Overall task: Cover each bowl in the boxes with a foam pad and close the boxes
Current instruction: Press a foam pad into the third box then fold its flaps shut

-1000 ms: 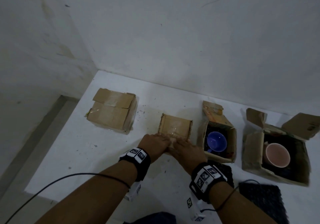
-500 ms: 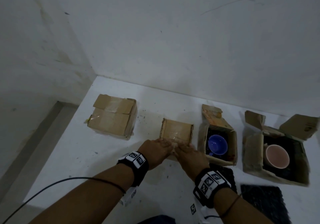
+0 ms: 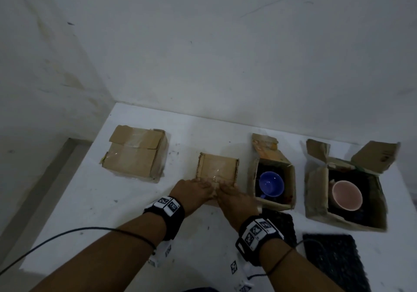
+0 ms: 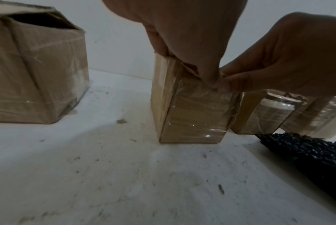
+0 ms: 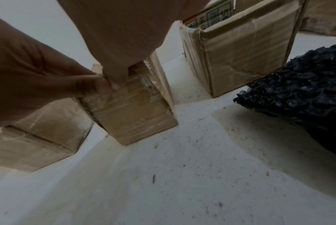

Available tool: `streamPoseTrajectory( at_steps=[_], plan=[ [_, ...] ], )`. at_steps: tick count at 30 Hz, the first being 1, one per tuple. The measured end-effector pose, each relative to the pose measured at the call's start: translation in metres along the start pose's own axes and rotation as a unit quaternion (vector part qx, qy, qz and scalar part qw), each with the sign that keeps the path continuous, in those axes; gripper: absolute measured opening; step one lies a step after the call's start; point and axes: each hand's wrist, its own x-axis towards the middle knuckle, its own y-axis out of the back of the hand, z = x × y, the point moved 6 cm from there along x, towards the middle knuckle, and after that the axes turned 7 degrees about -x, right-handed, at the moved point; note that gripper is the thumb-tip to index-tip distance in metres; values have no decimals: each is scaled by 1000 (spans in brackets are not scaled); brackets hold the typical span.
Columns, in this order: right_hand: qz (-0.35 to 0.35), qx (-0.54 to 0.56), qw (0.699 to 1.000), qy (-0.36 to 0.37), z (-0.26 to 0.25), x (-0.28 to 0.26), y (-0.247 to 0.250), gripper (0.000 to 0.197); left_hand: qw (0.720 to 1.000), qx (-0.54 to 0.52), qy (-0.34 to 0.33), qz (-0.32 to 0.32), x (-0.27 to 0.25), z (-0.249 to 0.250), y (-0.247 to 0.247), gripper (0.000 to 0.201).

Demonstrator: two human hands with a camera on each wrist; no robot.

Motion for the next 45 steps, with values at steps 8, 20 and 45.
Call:
streamPoseTrajectory(
  at_steps=[8,20,45],
  plan=[
    [43,192,980,-9,33,-54,14,47,991,-26,127,43,-2,6,-1,30],
    [-17,220,969,-109,163,-157,-42,42,921,-205,174,281,-14,165,-35,45],
    [-25,549,828,-109,143,-170,-9,32,515,-780,314,164,-12,217,-88,55]
  ],
)
